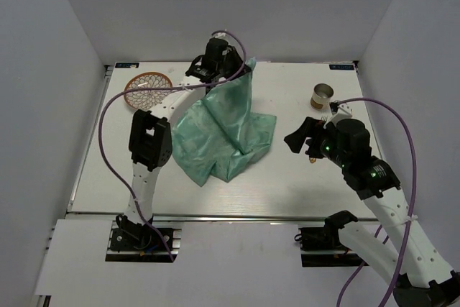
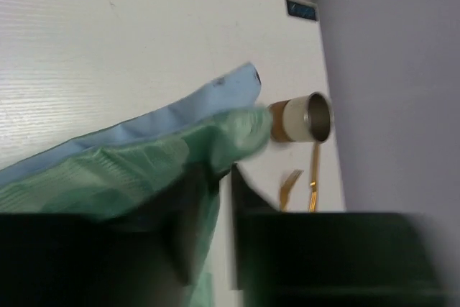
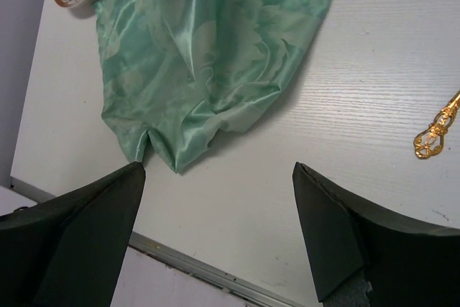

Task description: Set the dinner table for one person

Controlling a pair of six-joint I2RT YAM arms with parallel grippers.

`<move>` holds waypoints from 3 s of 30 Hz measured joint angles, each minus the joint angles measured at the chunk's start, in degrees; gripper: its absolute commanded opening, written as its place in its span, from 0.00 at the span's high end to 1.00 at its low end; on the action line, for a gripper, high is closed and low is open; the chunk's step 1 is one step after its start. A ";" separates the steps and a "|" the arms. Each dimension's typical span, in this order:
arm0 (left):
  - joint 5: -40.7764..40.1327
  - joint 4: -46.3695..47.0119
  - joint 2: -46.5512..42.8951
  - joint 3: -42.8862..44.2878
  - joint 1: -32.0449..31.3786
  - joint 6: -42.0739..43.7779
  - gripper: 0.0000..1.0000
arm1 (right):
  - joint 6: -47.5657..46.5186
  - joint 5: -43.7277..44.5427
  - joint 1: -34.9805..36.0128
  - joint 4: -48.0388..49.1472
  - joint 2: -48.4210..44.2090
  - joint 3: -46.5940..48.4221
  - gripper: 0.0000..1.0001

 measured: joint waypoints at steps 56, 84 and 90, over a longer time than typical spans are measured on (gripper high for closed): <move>-31.45 -55.41 -76.52 -58.58 -4.42 -22.12 0.02 | 9.97 5.95 -10.23 16.04 67.45 19.19 0.79; -5.46 -24.02 -58.53 -72.43 -6.25 -48.04 0.02 | 12.26 6.88 -10.38 17.81 44.98 1.42 1.00; -4.37 -22.51 -49.37 -72.43 -9.64 -54.75 0.04 | 12.87 5.95 -10.36 18.88 41.24 -4.15 1.00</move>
